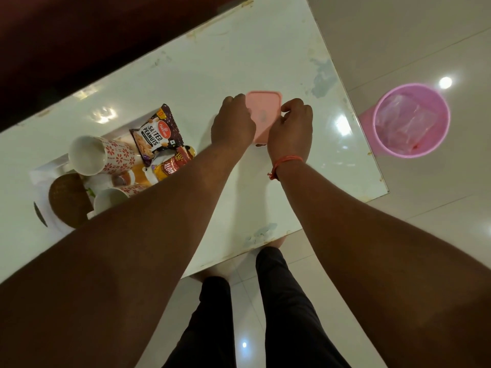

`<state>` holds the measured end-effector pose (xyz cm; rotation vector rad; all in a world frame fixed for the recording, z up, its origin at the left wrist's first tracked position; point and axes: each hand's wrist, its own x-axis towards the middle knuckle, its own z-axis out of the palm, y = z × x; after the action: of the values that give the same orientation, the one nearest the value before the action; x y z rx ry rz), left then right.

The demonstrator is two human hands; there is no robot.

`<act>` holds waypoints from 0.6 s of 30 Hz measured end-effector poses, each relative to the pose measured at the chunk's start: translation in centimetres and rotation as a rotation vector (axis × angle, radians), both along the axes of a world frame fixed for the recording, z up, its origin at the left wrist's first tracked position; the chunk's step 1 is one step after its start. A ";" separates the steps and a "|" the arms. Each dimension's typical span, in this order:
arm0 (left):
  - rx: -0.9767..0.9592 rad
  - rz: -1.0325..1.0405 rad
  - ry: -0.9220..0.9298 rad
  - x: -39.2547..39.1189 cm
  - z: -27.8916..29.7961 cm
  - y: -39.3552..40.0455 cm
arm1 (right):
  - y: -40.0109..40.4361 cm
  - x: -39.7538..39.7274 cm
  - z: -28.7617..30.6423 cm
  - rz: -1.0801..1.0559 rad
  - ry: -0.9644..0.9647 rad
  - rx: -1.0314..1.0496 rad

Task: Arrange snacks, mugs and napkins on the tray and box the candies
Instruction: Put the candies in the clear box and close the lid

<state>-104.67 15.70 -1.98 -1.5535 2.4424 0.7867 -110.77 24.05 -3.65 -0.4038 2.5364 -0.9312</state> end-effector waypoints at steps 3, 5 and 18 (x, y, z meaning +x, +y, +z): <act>0.024 0.032 0.026 0.2 -0.2 -0.1 | 0.1 -0.4 -0.2 0.011 -0.011 -0.013; 0.048 0.061 0.041 0.3 -0.5 0.0 | 0.4 -0.5 -0.4 0.033 -0.009 -0.025; 0.252 0.222 0.140 0.1 -0.8 -0.9 | 0.2 -1.0 -0.8 0.006 -0.085 -0.062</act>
<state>-104.55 14.82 -2.80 -1.7394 2.1750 1.2275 -111.73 24.24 -4.49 -0.3820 2.4340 -1.0052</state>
